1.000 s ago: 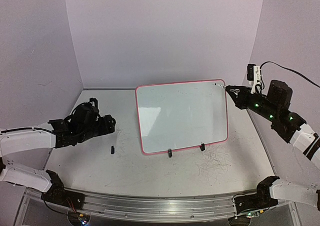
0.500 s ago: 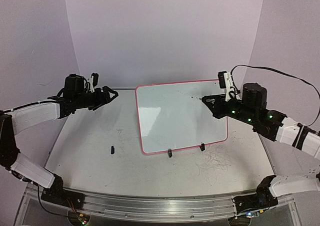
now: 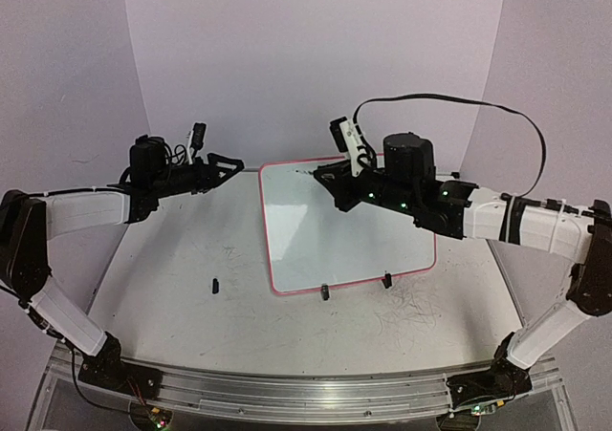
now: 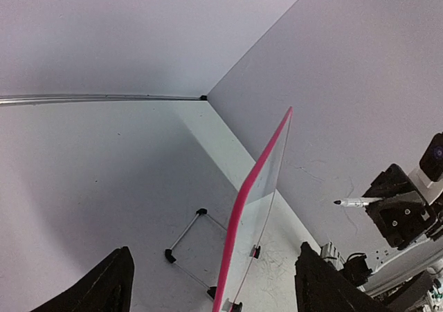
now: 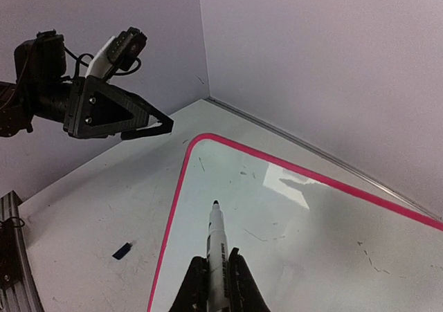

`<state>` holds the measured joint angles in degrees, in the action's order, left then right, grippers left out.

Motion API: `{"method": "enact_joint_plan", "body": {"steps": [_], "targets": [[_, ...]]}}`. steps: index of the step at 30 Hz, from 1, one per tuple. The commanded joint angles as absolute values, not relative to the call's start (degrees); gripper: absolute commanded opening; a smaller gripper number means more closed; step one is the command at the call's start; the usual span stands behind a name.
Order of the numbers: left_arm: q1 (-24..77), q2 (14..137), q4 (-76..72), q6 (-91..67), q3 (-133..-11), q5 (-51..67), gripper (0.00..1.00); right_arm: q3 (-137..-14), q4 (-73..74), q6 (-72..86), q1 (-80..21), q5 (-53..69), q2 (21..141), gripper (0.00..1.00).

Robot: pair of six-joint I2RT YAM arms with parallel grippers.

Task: Write a sentence on the whiteboard
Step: Hold the whiteboard at the center of the board.

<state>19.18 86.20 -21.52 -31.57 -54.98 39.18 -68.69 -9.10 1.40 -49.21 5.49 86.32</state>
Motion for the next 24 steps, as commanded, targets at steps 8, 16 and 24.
{"method": "enact_joint_plan", "body": {"steps": [8, 16, 24], "targets": [[20.46, 95.11, -34.12, -37.12, -60.96, 52.97, 0.59, -76.71, -14.84, -6.72, -54.48, 1.13, 95.78, 0.00], [21.78, 96.05, -36.60, -36.17, -59.23, 54.96, 0.49, -74.70, -18.23, -7.87, -54.80, -2.38, 96.88, 0.00], [22.88, 98.42, -38.14, -36.78, -60.49, 56.41, 0.35, -74.23, -21.92, -10.12, -54.92, -2.77, 98.89, 0.00]]}}
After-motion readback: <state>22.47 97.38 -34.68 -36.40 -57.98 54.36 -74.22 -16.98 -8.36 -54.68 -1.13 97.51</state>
